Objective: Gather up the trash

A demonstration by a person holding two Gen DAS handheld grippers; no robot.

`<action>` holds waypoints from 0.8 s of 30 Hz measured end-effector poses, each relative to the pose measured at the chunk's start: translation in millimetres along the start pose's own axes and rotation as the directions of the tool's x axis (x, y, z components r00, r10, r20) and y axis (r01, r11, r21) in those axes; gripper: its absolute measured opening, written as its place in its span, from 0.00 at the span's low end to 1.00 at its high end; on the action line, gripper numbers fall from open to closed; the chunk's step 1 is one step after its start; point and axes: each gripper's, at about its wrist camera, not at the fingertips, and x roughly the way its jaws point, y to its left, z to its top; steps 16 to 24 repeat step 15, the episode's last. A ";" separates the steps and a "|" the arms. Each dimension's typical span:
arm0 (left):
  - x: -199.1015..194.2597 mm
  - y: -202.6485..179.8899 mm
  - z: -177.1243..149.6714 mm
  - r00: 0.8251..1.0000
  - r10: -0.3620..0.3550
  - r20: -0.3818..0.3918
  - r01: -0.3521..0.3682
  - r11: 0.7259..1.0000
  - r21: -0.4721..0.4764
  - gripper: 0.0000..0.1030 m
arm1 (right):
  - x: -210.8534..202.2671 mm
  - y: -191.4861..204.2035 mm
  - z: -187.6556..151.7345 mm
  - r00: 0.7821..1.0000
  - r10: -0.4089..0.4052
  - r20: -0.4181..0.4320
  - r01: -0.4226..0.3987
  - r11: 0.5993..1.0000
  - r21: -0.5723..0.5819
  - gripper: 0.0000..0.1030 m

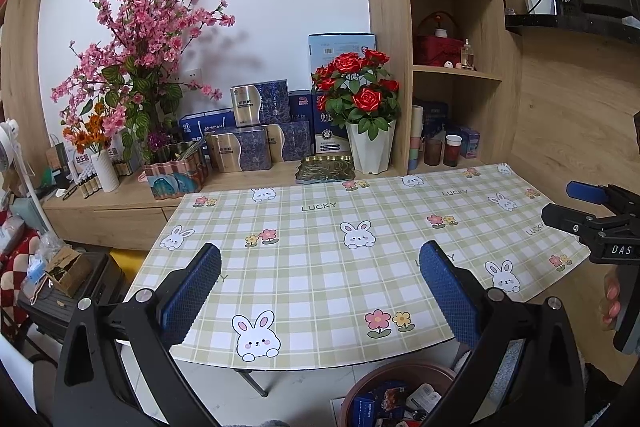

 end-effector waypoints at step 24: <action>1.1 0.3 -2.3 1.000 0.015 -0.006 -0.015 1.000 0.009 0.94 | 2.4 -2.7 -12.7 1.000 -0.003 -0.011 0.003 1.000 0.005 0.95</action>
